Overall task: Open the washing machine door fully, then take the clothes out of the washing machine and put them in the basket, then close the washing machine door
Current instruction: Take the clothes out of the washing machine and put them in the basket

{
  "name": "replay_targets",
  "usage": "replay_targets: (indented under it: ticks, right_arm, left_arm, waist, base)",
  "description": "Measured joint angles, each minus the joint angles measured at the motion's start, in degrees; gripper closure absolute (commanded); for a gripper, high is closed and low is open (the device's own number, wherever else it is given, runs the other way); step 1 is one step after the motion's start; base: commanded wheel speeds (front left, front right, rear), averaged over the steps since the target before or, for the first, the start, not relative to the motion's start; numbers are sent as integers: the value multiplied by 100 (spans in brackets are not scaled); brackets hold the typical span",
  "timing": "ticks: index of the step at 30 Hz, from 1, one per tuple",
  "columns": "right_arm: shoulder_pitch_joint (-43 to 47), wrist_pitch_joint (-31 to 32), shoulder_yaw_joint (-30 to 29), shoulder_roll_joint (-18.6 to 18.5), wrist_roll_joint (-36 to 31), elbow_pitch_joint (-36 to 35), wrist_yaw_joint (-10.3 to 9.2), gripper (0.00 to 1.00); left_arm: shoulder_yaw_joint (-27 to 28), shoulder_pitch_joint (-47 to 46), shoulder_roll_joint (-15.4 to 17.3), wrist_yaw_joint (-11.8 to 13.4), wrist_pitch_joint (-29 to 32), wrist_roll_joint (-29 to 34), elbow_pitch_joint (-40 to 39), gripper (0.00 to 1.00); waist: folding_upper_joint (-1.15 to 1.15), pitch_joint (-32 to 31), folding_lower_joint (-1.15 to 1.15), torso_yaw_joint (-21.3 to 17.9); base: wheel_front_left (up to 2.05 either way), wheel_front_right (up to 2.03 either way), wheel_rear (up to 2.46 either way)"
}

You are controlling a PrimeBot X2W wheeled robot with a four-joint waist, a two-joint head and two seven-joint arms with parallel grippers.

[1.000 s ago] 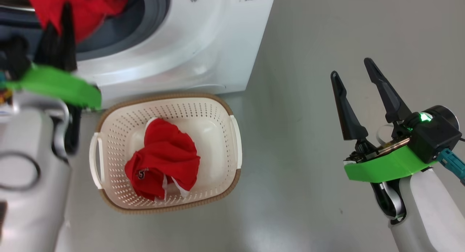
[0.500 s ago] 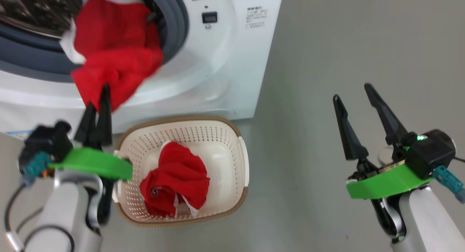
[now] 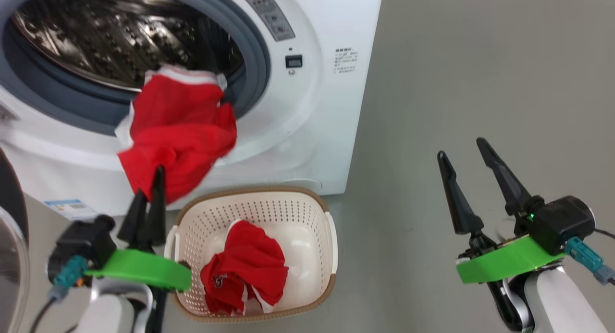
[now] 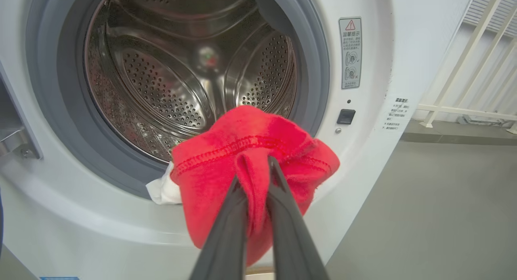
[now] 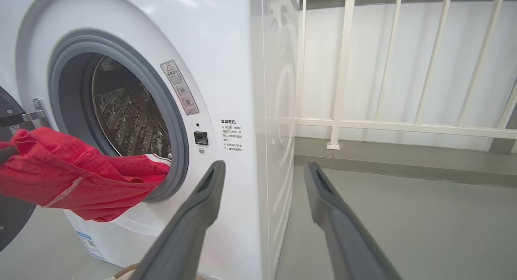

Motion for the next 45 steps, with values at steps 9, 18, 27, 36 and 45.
replay_targets:
  ticks: [9,18,27,36,45]
  right_arm:
    - [88,0,-11,-1,8,-16,0,0]
    - [69,0,-2,-2,8,-53,0,0]
    - [-102,0,11,14,27,-74,0,0]
    - [-263,0,21,41,37,-126,0,0]
    - [-412,0,44,86,149,-157,0,0]
  left_arm:
    - [-136,378,-155,3,320,-212,-24,100]
    - [-346,220,-377,-170,486,-409,1087,100]
    - [-521,-305,-535,-368,356,-469,2241,100]
    - [-569,-866,-655,-525,231,-759,3257,100]
    - [-584,-1244,-678,-616,127,-838,4244,100]
  waist:
    - [0,-64,0,-79]
    - [0,231,0,-164]
    - [0,541,0,-265]
    - [0,945,0,-327]
    - [0,1275,0,-462]
  base:
    - [0,0,0]
    - [0,0,0]
    - [0,0,0]
    - [0,0,0]
    - [0,0,0]
